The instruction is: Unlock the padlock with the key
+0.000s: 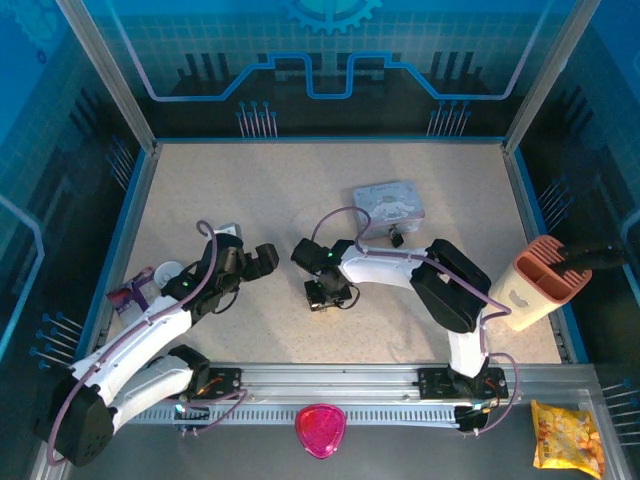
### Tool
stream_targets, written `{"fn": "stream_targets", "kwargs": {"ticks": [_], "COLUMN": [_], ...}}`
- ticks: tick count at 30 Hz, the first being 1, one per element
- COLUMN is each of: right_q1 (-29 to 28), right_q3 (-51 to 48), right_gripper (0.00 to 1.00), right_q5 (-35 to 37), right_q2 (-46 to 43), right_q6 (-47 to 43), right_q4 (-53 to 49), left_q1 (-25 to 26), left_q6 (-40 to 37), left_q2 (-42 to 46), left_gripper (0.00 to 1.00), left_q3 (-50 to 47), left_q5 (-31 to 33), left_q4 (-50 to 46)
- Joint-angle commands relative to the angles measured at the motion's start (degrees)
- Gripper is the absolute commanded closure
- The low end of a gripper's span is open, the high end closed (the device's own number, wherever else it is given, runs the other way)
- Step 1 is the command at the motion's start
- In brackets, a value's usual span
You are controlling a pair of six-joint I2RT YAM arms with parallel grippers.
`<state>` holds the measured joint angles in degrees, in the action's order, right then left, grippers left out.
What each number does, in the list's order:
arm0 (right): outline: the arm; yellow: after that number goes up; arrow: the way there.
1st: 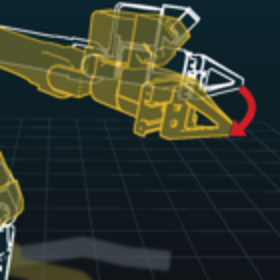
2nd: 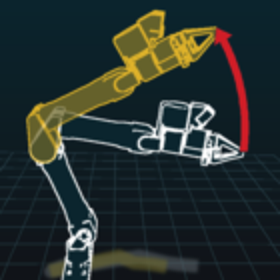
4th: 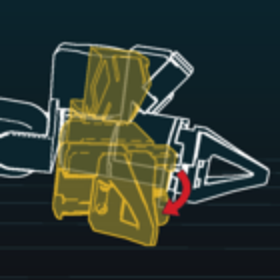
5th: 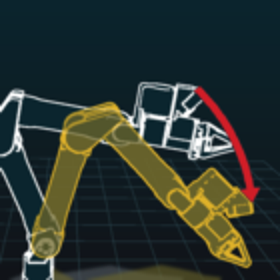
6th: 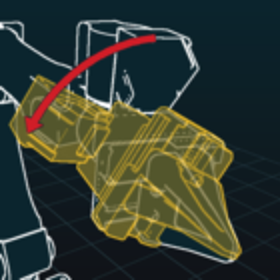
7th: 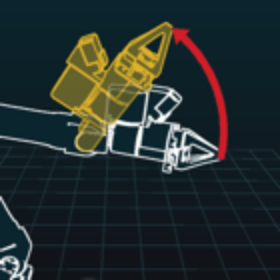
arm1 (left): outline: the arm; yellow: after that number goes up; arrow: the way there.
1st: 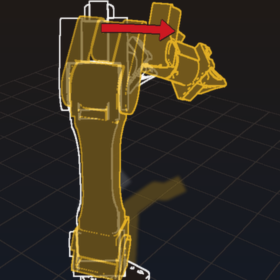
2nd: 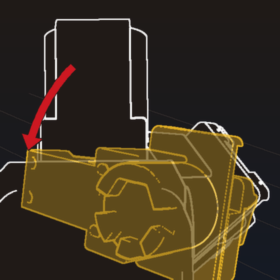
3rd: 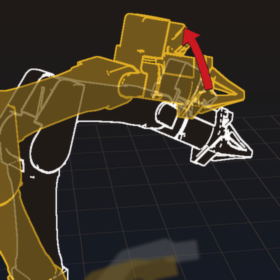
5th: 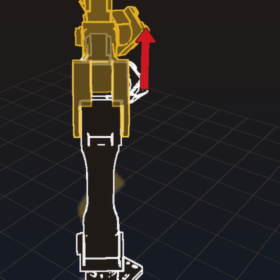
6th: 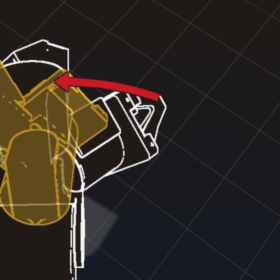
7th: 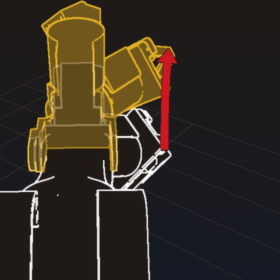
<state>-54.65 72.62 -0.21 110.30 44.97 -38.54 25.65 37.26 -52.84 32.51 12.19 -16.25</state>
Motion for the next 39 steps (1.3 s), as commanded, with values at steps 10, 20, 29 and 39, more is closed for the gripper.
{"fn": "stream_targets", "kwargs": {"ticks": [10,20,29,39], "right_q1": [-0.52,-0.51,-0.63,-7.8], "right_q3": [1.88,1.06,-3.55,-17.79], "right_gripper": [0.85,0.95,1.0,1.0], "right_q5": [1.51,3.85,9.31,27.02], "right_q2": [2.33,-1.4,-10.86,-28.6], "right_q6": [-0.45,-0.46,-3.69,-19.69], "right_q4": [-1.07,-0.37,7.04,30.68], "left_q1": [-0.42,-0.42,-1.82,-1.6], "left_q6": [0.71,1.1,7.42,20.6], "left_q2": [0.7,0.55,-2.56,-6.65], "left_gripper": [0.01,0.01,0.01,0.07], "left_q3": [-0.44,-0.17,3.51,8.88], "left_q5": [-0.9,-1.63,-6.93,-18.68], "left_q4": [-0.1,-0.55,-3.81,-4.32]}}
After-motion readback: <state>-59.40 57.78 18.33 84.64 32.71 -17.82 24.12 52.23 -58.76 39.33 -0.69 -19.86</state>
